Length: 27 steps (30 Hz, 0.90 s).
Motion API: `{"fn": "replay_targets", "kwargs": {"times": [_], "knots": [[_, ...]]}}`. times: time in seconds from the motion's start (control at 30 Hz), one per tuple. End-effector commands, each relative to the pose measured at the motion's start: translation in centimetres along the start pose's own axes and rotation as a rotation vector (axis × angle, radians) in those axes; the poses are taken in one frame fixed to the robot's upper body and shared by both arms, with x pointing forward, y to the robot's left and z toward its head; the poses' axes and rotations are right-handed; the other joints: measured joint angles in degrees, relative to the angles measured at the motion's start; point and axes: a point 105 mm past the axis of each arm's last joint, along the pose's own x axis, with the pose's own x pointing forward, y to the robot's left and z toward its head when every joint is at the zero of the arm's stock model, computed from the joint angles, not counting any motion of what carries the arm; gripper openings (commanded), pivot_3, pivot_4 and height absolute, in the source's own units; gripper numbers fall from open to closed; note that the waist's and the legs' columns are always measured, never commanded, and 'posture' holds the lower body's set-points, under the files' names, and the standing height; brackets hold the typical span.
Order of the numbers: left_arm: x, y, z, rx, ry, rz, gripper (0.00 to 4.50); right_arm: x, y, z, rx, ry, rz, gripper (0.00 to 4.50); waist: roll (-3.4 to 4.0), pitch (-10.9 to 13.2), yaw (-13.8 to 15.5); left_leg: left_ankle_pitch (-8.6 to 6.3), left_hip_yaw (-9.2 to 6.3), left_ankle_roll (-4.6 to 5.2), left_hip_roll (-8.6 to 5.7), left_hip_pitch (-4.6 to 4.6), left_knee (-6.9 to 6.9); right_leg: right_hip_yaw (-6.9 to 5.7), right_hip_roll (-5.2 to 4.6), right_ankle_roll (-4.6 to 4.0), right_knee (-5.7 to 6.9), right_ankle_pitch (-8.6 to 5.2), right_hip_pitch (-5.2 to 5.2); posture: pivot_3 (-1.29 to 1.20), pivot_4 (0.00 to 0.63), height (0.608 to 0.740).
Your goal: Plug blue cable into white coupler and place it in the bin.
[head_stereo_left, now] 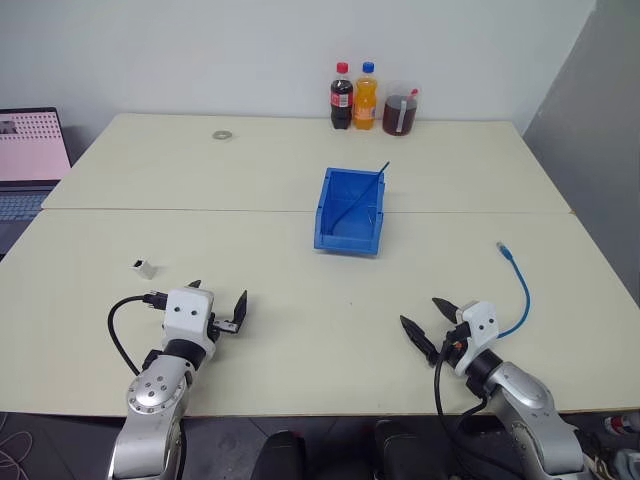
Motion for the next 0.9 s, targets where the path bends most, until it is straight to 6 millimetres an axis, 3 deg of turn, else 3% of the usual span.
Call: {"fn": "replay_targets", "kwargs": {"times": [0.03, 0.33, 0.7, 0.9], "knots": [[0.0, -0.3, 1.1, 0.01, -0.055, -0.025, 4.5, -0.1, 0.2, 1.3, -0.026, -0.043, 0.007, 4.4, 0.0, 0.0, 0.0, 0.0, 0.0, 0.0, 0.0, 0.0, 0.0, -0.01, 0.0, 0.0, -0.01, 0.0, 0.0, 0.0, 0.15, 0.74], [-0.1, -0.8, 0.8, 0.031, -0.028, -0.056, 4.5, -0.2, 0.1, 1.2, -0.029, -0.04, 0.005, 4.4, 0.0, 0.0, 0.0, 0.0, -0.04, 0.0, 0.0, 0.0, -0.01, -0.05, 0.0, 0.0, -0.06, 0.0, 0.04, 0.0, 0.15, 0.74], [-0.2, -1.9, 1.9, 0.035, -0.085, -0.138, 4.5, -0.3, 0.1, 1.3, -0.032, -0.041, 0.003, 4.4, 0.0, 0.0, 0.0, 0.0, -0.08, 0.0, 0.0, 0.0, -0.01, -0.09, -0.02, 0.0, -0.11, 0.0, 0.09, 0.0, 0.15, 0.74], [-1.5, -3.2, 3.5, -0.078, -0.165, -0.33, 4.5, -0.3, 0.0, 1.6, -0.046, -0.05, 0.002, 4.4, 0.0, 0.0, 0.0, 0.0, -0.07, 0.0, 0.04, 0.0, -0.02, -0.1, -0.05, 0.0, -0.18, 0.0, 0.1, 0.0, 0.15, 0.74]]}}
